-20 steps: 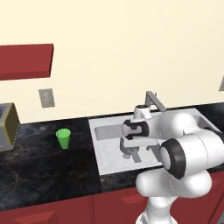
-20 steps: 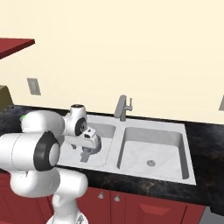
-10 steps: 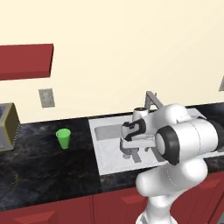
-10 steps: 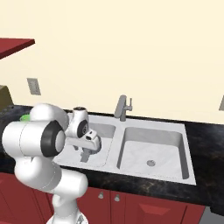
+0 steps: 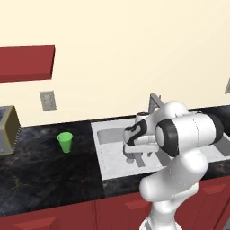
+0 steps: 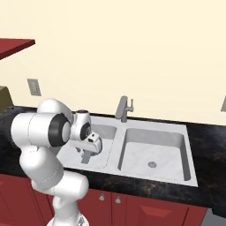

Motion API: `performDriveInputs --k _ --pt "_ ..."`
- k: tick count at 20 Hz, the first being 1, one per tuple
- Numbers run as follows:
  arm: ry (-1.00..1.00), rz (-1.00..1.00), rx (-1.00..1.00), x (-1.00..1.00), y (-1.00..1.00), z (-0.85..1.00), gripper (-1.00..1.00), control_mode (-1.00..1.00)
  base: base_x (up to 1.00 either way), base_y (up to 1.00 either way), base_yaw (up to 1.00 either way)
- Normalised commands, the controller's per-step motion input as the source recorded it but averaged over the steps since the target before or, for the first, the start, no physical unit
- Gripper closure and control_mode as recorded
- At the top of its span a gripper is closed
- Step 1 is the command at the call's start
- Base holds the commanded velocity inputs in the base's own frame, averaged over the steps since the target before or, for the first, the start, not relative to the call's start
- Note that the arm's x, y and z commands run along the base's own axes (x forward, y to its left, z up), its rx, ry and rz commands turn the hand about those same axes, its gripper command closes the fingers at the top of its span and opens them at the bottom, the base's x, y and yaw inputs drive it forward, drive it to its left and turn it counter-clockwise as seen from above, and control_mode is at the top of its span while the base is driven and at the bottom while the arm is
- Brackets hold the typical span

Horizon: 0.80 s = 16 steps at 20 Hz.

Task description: Move any existing items from the left basin to the right basin for drying. Then move the cup from the counter to the left basin of the sink for washing.

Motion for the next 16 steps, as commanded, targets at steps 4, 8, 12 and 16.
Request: performDriveInputs --k 4,8,12,16 --pt "0.00 -0.02 0.00 0.02 0.00 -0.23 -1.00 -1.00 0.00 0.00 0.00" --pt "0.00 -0.02 -0.01 0.00 0.00 -0.23 -1.00 -1.00 0.00 0.00 0.00" --pt "0.00 -0.01 0.00 0.00 0.00 -0.16 -1.00 -1.00 0.00 0.00 0.00" --pt "0.00 -0.01 0.00 0.02 0.00 -0.07 -1.00 -1.00 0.00 0.00 0.00"
